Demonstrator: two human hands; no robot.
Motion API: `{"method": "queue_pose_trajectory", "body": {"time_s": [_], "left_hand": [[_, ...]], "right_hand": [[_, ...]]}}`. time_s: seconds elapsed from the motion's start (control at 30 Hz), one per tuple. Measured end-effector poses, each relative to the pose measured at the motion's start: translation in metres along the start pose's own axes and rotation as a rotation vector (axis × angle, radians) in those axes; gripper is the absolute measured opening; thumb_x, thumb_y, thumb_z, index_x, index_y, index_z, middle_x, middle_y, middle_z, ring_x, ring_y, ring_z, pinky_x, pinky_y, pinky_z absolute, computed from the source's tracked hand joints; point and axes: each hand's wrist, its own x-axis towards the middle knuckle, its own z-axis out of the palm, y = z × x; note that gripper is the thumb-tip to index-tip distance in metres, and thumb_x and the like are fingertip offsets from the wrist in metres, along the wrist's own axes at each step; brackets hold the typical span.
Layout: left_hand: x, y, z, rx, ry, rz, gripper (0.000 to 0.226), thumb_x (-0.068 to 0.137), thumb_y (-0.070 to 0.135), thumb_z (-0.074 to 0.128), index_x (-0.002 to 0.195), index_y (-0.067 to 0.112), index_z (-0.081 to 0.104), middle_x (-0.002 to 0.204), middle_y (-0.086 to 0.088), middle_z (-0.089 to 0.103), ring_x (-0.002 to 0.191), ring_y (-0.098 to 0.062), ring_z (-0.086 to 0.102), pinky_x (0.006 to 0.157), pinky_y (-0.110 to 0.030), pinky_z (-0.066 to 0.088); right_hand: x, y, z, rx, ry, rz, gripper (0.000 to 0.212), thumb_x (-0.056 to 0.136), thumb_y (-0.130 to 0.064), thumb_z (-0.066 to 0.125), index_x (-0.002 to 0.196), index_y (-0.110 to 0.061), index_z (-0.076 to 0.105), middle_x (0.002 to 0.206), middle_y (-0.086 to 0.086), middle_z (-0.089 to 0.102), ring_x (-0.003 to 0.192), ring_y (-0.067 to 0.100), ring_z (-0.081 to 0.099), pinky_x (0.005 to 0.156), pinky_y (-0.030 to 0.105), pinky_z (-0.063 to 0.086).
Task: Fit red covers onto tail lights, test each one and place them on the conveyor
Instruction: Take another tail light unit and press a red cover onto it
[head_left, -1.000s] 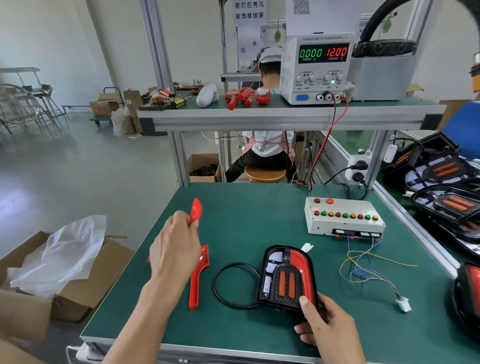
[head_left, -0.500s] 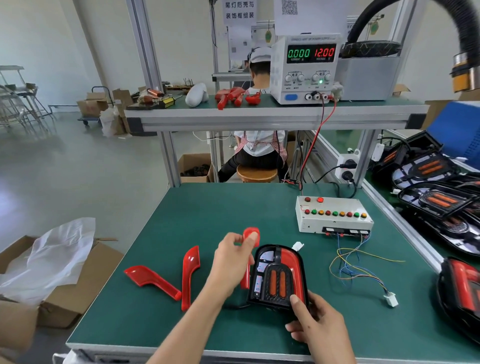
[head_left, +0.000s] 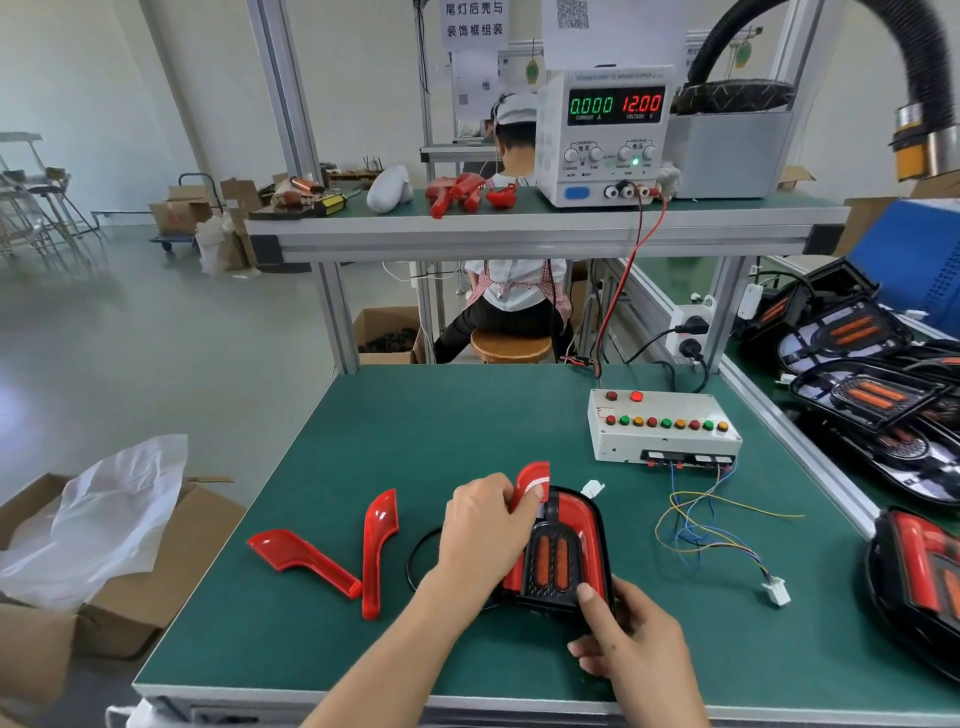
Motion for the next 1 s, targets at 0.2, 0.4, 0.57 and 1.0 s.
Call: {"method": "queue_pose_trajectory", "body": {"time_s": [0.2, 0.4, 0.57, 1.0], "left_hand": [[-0.007, 0.002, 0.006, 0.195, 0.034, -0.008, 0.050, 0.094, 0.057, 0.055, 0.070, 0.013, 0.058, 0.074, 0.002, 0.060, 0.066, -0.024, 0.053, 0.064, -0.035, 0.042], [-0.015, 0.001, 0.009, 0.297, 0.066, -0.018, 0.052, 0.098, 0.060, 0.047, 0.078, 0.017, 0.068, 0.083, 0.003, 0.056, 0.065, -0.020, 0.049, 0.061, -0.032, 0.036], [-0.022, -0.003, 0.009, 0.384, 0.048, -0.004, 0.051, 0.103, 0.053, 0.038, 0.075, 0.018, 0.061, 0.085, 0.003, 0.044, 0.069, -0.020, 0.046, 0.062, -0.032, 0.036], [-0.027, -0.007, 0.010, 0.164, -0.022, -0.038, 0.049, 0.104, 0.049, 0.040, 0.151, 0.036, 0.046, 0.117, 0.002, 0.053, 0.098, -0.024, 0.065, 0.080, -0.032, 0.048]], "right_hand": [[0.000, 0.000, -0.001, -0.012, -0.010, 0.002, 0.030, 0.091, -0.029, 0.072, 0.120, -0.021, 0.067, 0.068, 0.005, 0.075, 0.061, 0.027, 0.074, 0.057, 0.033, 0.059], [0.003, 0.002, -0.002, -0.037, -0.017, -0.003, 0.027, 0.094, -0.029, 0.068, 0.120, -0.023, 0.069, 0.067, 0.003, 0.075, 0.062, 0.025, 0.075, 0.068, 0.040, 0.063], [0.005, 0.006, 0.000, -0.010, -0.015, 0.004, 0.024, 0.095, -0.025, 0.067, 0.119, -0.023, 0.070, 0.071, 0.003, 0.076, 0.066, 0.022, 0.076, 0.077, 0.042, 0.063], [0.006, 0.010, 0.003, 0.049, 0.009, -0.028, 0.019, 0.097, -0.018, 0.064, 0.102, -0.032, 0.075, 0.077, 0.002, 0.078, 0.070, 0.022, 0.077, 0.079, 0.041, 0.062]]}}
